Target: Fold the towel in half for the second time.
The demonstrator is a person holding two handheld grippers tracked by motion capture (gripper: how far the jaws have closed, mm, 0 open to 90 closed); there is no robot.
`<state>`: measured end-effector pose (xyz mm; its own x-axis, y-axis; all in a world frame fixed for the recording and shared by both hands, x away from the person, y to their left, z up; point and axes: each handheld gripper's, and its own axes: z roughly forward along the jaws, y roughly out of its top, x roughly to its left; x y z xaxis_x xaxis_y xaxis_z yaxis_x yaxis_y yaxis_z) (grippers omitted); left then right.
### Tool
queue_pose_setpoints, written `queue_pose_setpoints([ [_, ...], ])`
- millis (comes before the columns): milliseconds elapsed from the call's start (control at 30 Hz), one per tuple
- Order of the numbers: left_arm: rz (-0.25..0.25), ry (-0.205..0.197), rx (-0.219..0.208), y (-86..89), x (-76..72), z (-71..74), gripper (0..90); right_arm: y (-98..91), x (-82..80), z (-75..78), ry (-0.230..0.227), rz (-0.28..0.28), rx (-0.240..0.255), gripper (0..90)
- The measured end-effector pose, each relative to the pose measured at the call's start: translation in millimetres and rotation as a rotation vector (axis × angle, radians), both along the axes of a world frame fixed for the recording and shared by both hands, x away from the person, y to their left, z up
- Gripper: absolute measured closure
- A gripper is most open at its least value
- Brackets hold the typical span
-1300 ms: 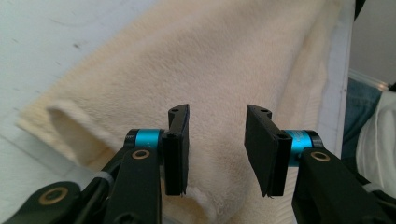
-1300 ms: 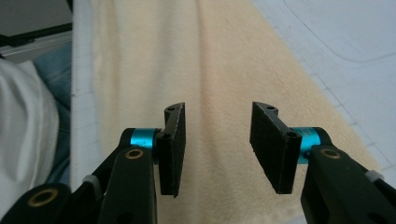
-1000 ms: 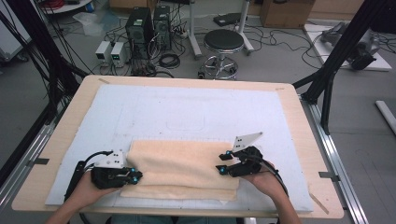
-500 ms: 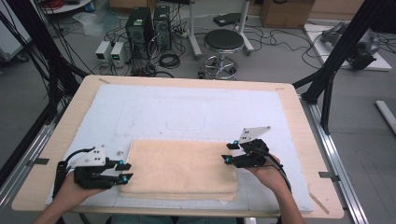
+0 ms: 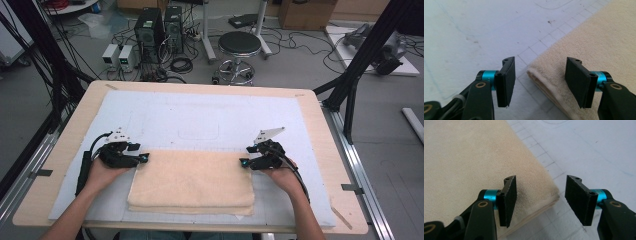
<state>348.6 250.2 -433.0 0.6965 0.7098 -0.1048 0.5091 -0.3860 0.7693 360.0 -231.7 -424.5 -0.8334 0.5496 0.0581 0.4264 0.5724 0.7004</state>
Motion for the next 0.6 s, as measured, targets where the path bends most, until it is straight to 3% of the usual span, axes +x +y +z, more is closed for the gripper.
queue_pose_setpoints([
  [100,-0.037,0.042,-0.031,-3.4,4.2,-3.1,47.1,0.2,2.9,-4.0,0.054,0.017,0.024,45.3],
  [233,-0.056,0.062,-0.039,-2.5,5.4,-4.6,58.3,-0.9,5.4,-7.4,0.101,0.027,0.051,54.6],
  [400,-0.064,0.030,-0.003,-7.4,1.6,-2.6,74.8,2.3,3.0,-5.3,0.076,0.062,0.030,73.9],
  [600,-0.023,-0.017,0.026,-11.0,4.8,5.7,80.4,3.5,1.2,5.9,0.002,0.045,0.015,80.0],
])
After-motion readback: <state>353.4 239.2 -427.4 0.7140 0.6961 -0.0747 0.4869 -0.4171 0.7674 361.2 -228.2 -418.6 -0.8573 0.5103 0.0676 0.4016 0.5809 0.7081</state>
